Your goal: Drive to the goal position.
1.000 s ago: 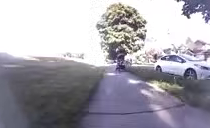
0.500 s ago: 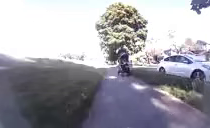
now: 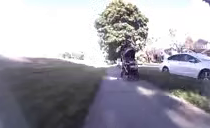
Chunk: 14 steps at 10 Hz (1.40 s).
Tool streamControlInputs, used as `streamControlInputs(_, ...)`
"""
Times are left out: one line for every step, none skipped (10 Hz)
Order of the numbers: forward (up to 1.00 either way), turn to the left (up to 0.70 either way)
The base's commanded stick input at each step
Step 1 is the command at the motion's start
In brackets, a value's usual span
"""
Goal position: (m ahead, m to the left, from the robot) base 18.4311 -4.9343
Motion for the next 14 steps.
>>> streamControlInputs(1.00,0.00)
streamControlInputs(1.00,0.00)
streamControlInputs(1.00,0.00)
streamControlInputs(1.00,0.00)
streamControlInputs(1.00,0.00)
streamControlInputs(1.00,0.00)
streamControlInputs(1.00,0.00)
streamControlInputs(1.00,0.00)
streamControlInputs(1.00,0.00)
streamControlInputs(1.00,0.00)
streamControlInputs(1.00,-0.13)
streamControlInputs(1.00,-0.33)
streamControlInputs(1.00,-0.37)
streamControlInputs(1.00,-0.29)
